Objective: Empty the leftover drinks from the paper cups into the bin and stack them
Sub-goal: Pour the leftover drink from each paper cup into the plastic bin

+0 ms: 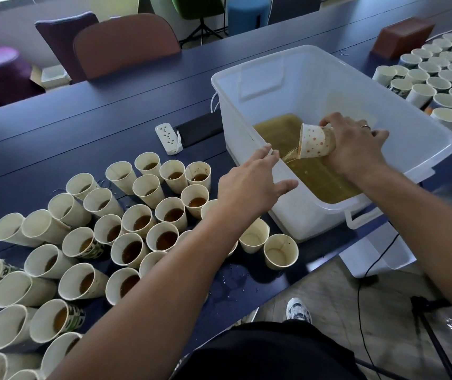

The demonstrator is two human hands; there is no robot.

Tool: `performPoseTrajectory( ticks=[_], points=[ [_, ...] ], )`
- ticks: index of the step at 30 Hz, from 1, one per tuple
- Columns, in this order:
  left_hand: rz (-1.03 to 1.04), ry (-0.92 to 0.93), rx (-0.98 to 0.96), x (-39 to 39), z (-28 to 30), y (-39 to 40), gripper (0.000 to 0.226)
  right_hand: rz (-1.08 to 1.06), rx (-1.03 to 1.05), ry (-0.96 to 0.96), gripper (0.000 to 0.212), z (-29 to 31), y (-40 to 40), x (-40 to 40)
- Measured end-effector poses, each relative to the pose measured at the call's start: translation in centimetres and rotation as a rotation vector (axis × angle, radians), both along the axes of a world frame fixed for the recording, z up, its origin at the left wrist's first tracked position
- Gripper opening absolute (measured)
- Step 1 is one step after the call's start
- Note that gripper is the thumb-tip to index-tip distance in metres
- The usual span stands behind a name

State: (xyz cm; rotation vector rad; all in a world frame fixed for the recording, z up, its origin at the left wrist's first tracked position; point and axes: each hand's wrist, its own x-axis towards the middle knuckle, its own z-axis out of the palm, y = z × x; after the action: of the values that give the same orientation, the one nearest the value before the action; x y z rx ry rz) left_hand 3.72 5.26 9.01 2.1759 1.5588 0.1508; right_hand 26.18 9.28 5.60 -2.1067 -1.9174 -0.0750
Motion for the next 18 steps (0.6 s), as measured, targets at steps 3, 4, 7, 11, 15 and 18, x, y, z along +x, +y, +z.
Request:
performPoseTrajectory(
  ticks=[3, 4, 7, 11, 15, 18],
  points=[
    [-0.001, -0.001, 0.001, -0.03, -0.09, 0.01, 0.074, 0.017, 0.017, -0.045, 0.060, -0.24, 0.03, 0.01],
    [0.001, -0.002, 0.000, -0.04, -0.12, 0.03, 0.075, 0.026, 0.027, -0.067, 0.059, -0.30, 0.03, -0.01],
    [0.004, -0.005, 0.002, -0.10, -0.20, 0.10, 0.075, 0.048, 0.052, -0.118, 0.058, -0.24, -0.06, -0.13],
    [0.006, -0.007, 0.003, -0.04, -0.13, 0.03, 0.075, 0.052, 0.064, -0.165, 0.060, -0.11, -0.17, -0.22],
    [0.000, -0.007, 0.007, -0.02, -0.11, 0.01, 0.075, 0.056, 0.051, -0.180, 0.061, 0.04, -0.21, -0.28],
    [0.001, -0.005, 0.006, -0.03, -0.05, -0.06, 0.075, 0.057, 0.060, -0.183, 0.060, 0.04, -0.19, -0.34]
  ],
)
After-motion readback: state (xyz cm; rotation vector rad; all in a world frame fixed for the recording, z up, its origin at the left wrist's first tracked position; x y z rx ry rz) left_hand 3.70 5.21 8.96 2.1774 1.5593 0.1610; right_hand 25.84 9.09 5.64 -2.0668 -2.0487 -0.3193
